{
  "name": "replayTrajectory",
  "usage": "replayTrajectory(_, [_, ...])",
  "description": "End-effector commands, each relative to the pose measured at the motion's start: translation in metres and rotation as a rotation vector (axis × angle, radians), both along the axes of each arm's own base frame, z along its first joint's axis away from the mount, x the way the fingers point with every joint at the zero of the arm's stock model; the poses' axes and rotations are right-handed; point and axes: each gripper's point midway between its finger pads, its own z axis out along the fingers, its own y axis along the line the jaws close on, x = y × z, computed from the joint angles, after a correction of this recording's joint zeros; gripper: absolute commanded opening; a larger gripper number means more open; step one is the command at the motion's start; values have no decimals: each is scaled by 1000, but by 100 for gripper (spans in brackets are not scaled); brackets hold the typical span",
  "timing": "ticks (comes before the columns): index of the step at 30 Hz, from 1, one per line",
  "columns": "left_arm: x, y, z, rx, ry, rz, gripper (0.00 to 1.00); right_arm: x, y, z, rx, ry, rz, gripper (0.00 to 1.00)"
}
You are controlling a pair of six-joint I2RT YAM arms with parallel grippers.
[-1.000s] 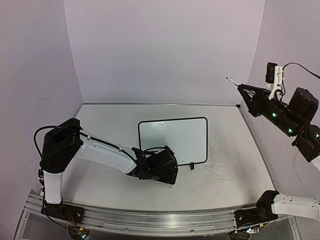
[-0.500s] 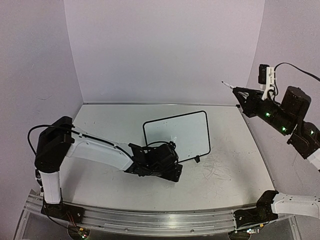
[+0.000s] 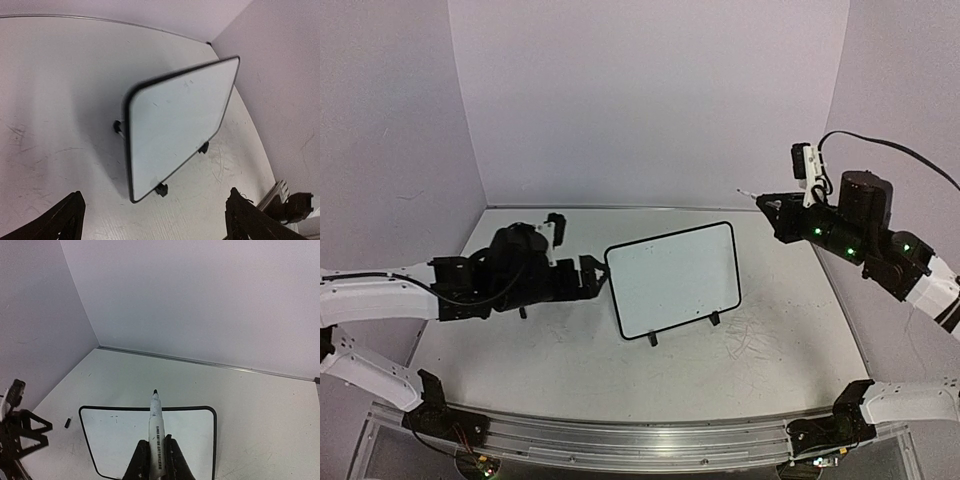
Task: Write a sentence on the whiteboard
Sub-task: Hold the whiteboard at the center of the board.
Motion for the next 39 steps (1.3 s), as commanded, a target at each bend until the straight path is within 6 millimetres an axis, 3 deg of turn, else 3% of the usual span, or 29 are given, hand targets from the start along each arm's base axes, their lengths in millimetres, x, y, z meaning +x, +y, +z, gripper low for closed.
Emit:
replayTrajectory(1, [13, 26, 31, -217, -94, -17, 100, 6, 7, 12, -11, -30, 15, 3])
replayTrajectory(4, [26, 42, 24, -279, -106, -2, 99, 10, 8, 10, -27, -31, 8, 0])
replayTrajectory(7, [35, 46, 21, -287, -114, 7, 99, 13, 9, 11, -40, -37, 6, 0])
replayTrajectory(15, [51, 32, 6, -296, -50, 26, 99, 16, -2, 19, -79, -84, -45, 0])
replayTrajectory(21, [51, 32, -2, -313, -43, 34, 100, 11, -13, 31, -79, -151, -75, 0])
replayTrajectory(27, [52, 15, -9, -317, -32, -36, 100, 7, -13, 35, -49, -160, -69, 0])
replayTrajectory(32, [51, 8, -8, -343, -70, -80, 98, 6, -2, 27, -68, -151, -7, 0])
replayTrajectory(39, [51, -5, -17, -370, -74, -150, 91, 2, 35, 6, -140, -128, 177, 0])
